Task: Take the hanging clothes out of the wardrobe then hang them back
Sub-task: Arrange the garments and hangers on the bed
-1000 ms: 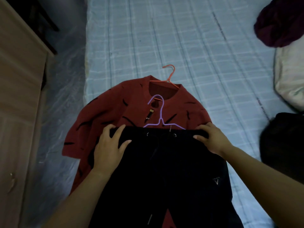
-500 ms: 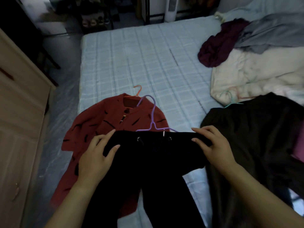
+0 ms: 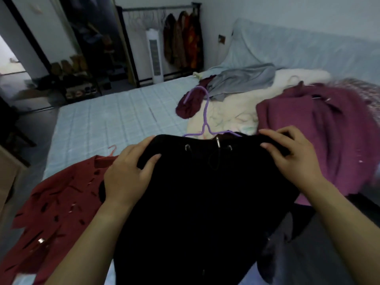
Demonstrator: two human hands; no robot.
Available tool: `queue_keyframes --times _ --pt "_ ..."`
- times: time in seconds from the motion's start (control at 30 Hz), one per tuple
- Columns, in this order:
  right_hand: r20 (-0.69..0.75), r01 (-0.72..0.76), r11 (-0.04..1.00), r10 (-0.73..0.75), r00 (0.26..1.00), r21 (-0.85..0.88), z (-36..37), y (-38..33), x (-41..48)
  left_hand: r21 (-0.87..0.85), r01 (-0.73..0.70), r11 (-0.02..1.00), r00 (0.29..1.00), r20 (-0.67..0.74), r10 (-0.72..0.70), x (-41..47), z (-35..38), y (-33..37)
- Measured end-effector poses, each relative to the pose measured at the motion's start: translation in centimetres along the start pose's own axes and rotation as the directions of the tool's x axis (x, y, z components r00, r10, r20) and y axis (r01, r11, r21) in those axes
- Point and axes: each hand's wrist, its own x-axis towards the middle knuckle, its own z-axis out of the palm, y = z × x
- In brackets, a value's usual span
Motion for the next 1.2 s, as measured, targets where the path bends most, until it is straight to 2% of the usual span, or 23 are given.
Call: queue_keyframes --times 0.13,0.3,0.47,0.67,0.83,0.97,1.07,1.2 --pt "-0.044 0.0 0.998 -0.003 0.999 -0.068 -5.1 4.2 2.0 -0.086 -0.027 0.996 1.0 0.014 0.028 2.0 3.4 5.5" --pt "-0.045 0.039 0.992 -0.044 0.998 -0.118 -6.8 8.4 6.7 -0.157 0.009 0.988 0.999 0.032 -0.004 5.2 7.6 8.2" --pt "0.02 0.018 0.995 -0.016 1.0 -0.1 -3.1 12.6 9.7 -0.199 0.084 0.976 0.995 0.065 -0.073 8.8 12.5 6.9" --pt "0.217 -0.1 0.993 0.112 0.97 -0.068 6.0 18.6 7.8 -0.086 0.193 0.977 0.958 0.231 -0.169 9.9 19.5 1.9" --pt "0.415 -0.178 0.984 0.161 0.896 0.004 14.0 22.9 7.8 0.015 0.314 0.949 0.887 0.353 -0.298 9.9 24.4 -2.0" --pt "0.511 -0.18 0.984 0.154 0.846 0.002 19.9 26.2 9.9 0.162 0.34 0.926 0.853 0.361 -0.376 11.3 28.2 -3.9" --pt "0.642 -0.194 0.977 0.203 0.739 -0.086 24.2 28.8 11.2 0.312 0.346 0.885 0.817 0.363 -0.448 12.1 31.0 -5.1" --pt "0.778 -0.116 0.984 0.176 0.603 -0.133 28.9 29.3 11.2 0.417 0.442 0.794 0.703 0.389 -0.596 11.2 33.9 -6.5"
